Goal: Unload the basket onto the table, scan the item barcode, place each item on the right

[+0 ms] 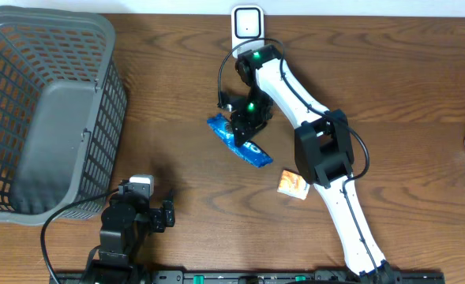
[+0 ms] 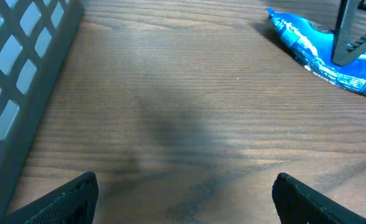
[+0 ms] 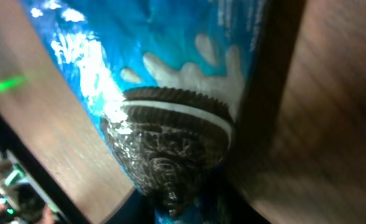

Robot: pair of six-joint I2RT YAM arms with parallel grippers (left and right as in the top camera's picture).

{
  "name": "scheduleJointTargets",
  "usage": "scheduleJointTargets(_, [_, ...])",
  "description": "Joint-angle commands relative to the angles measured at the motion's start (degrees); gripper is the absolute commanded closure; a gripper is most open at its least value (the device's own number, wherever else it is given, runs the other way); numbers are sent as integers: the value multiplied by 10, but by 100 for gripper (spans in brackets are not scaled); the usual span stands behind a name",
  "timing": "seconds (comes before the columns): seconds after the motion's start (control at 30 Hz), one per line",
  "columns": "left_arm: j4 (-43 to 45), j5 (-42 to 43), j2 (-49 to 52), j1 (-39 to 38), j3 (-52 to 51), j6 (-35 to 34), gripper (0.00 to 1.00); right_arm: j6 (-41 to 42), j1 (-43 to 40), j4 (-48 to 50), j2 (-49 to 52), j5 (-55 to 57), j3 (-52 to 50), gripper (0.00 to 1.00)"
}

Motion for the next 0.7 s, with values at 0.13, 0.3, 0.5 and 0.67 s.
scheduleJointTargets(0.13, [-2,-3,-4,-1,-9,-3,10,44,14,-61,8,145,153,1])
scheduleJointTargets(0.3, [-2,-3,-4,-1,-9,-3,11,147,40,-62,8,261,190,1])
scheduleJointTargets(0.5, [-2,-3,-4,-1,-9,-3,10,173,90,-62,8,319,188,1])
scheduleJointTargets(0.67, [-2,-3,-4,-1,-9,-3,10,209,127,-62,4,384,183,1])
